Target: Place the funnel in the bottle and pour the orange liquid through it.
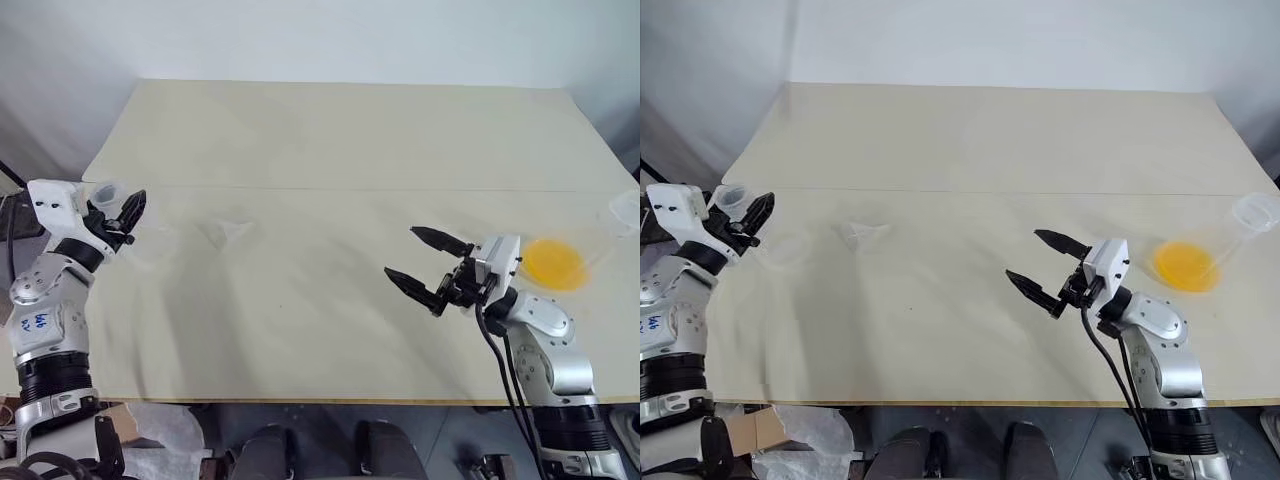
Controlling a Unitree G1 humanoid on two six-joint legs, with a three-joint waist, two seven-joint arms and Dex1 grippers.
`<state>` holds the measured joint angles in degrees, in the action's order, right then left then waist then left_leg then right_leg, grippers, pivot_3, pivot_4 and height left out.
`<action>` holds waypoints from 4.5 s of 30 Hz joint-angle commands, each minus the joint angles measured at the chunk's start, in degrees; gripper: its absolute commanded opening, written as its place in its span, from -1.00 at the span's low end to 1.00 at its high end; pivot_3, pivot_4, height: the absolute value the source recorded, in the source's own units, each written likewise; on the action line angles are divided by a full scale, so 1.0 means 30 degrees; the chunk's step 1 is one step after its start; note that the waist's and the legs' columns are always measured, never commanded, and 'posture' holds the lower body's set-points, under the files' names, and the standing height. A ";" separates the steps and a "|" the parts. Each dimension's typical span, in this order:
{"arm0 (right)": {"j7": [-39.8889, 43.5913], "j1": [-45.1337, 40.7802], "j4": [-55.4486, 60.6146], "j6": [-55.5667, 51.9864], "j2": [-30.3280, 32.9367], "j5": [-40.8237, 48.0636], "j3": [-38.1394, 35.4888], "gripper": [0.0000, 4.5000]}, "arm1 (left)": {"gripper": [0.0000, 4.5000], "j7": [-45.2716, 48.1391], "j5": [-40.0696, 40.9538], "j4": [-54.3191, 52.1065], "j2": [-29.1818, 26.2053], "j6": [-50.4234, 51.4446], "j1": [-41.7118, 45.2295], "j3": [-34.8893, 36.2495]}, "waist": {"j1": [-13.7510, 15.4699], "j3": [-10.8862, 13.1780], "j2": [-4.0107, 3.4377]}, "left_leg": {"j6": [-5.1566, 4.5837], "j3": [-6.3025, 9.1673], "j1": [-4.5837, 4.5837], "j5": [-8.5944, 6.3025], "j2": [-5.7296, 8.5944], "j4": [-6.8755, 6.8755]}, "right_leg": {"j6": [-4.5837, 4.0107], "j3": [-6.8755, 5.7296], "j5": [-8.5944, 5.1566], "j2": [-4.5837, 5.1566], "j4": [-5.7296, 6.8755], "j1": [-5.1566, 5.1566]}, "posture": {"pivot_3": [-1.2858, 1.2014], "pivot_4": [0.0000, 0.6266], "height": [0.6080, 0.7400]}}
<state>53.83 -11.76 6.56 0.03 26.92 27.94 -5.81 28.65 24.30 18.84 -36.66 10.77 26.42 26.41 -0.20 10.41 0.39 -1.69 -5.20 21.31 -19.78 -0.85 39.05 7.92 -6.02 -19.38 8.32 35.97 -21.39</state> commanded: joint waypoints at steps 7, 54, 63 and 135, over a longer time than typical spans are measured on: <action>-0.0563 0.1156 0.1892 0.0221 0.0635 0.0279 -0.1303 1.00 | 0.05 0.6952 0.3381 -0.3670 -0.1285 0.2684 0.3864 -0.2791 | 0.0187 0.0031 0.0055 | -0.0003 0.0043 0.0047 0.0006 0.0037 0.0032 | 0.0031 -0.0027 0.0018 0.0016 -0.0003 0.0002 | 0.03 -0.52 1.00; -0.5178 1.0564 1.0182 -0.1312 0.0877 0.1193 -0.5991 1.00 | 0.99 1.4769 -0.2549 0.9452 0.7092 -0.8692 1.1504 -0.7591 | 0.0501 0.0044 0.0080 | -0.0149 -0.0032 0.0098 0.0081 0.0114 0.0030 | 0.0082 -0.0019 0.0060 0.0049 -0.0094 -0.0010 | 0.03 -0.52 1.00; -0.3386 0.7083 0.7057 -0.1316 0.2206 0.1413 -0.5193 1.00 | 0.99 1.4250 -0.1315 0.3704 0.4166 -0.4817 0.7814 -0.6839 | 0.0493 0.0043 0.0078 | -0.0143 0.0001 0.0079 0.0084 0.0101 0.0035 | 0.0082 -0.0027 0.0060 0.0049 -0.0032 -0.0009 | 0.03 -0.52 1.00; -0.2086 0.6610 0.6251 -0.0503 0.1505 0.0158 -0.2355 1.00 | 0.72 0.5876 -0.1338 0.0577 0.3472 -0.3476 -0.0995 -0.4666 | 0.0513 0.0041 0.0084 | -0.0092 -0.0025 -0.0003 0.0058 0.0045 0.0019 | 0.0036 -0.0087 0.0116 0.0059 -0.0065 0.0050 | 0.03 -0.52 1.00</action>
<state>48.00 7.93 23.01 -2.54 31.62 28.12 -12.13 46.47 18.84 22.99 -25.41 1.17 23.79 10.82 1.34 10.53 0.64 -1.97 -5.28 21.30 -19.61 -0.71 39.11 8.03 -6.28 -19.04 8.50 35.77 -21.23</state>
